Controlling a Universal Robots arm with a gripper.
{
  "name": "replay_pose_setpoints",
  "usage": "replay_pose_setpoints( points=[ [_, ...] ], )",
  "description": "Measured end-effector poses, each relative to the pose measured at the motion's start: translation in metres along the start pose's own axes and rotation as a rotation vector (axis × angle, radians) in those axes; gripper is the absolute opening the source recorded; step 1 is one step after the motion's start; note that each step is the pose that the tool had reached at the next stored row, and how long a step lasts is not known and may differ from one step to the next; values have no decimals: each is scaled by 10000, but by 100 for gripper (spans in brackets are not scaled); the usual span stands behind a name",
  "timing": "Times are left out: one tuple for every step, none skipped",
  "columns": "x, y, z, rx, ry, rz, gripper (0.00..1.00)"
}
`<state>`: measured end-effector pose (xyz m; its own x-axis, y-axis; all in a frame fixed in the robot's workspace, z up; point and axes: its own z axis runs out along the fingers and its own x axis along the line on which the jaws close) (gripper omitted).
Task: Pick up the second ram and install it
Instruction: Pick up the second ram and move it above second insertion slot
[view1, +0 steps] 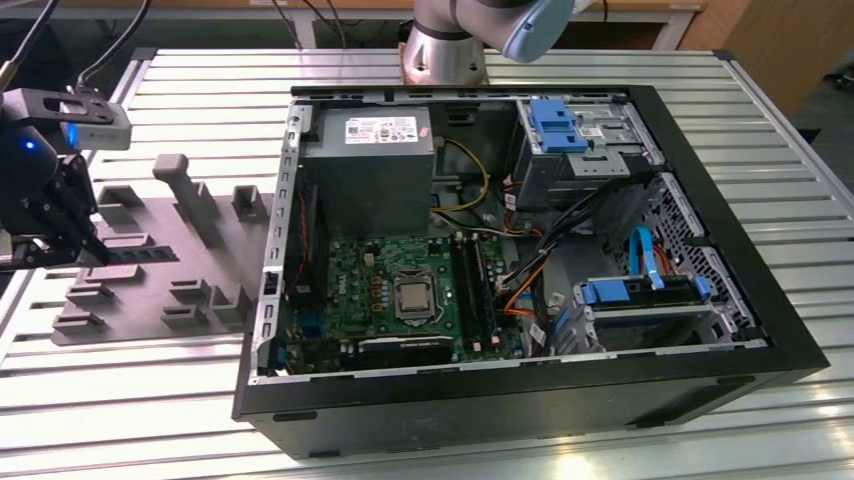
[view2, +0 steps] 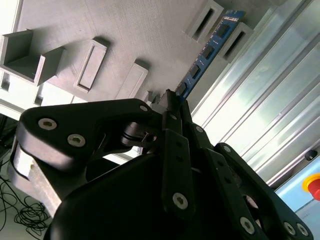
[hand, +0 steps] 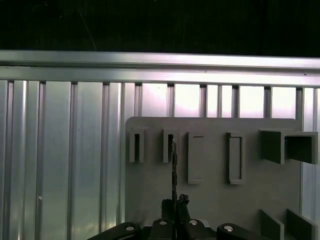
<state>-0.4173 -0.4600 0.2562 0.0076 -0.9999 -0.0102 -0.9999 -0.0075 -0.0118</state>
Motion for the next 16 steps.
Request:
replay_pose_setpoints(
  points=[
    [0, 0, -3, 0, 0, 0, 14],
    [0, 0, -5, 0, 0, 0, 14],
    [0, 0, -7, 0, -1, 0, 14],
    [0, 0, -9, 0, -1, 0, 14],
    [0, 0, -11, 0, 0, 0, 14],
    [0, 0, -14, 0, 0, 0, 14],
    [0, 0, -16, 0, 0, 0, 14],
    [0, 0, -18, -1, 0, 0, 14],
    [0, 0, -21, 0, 0, 0, 14],
    [0, 0, -23, 0, 0, 0, 14],
    [0, 0, -25, 0, 0, 0, 14],
    [0, 0, -28, 0, -1, 0, 14],
    [0, 0, -31, -1, 0, 0, 14],
    [0, 0, -43, -3, 2, 0, 14],
    [-1, -1, -48, -1, 1, 0, 14],
    [-1, 0, -54, -1, 0, 0, 14]
  ],
)
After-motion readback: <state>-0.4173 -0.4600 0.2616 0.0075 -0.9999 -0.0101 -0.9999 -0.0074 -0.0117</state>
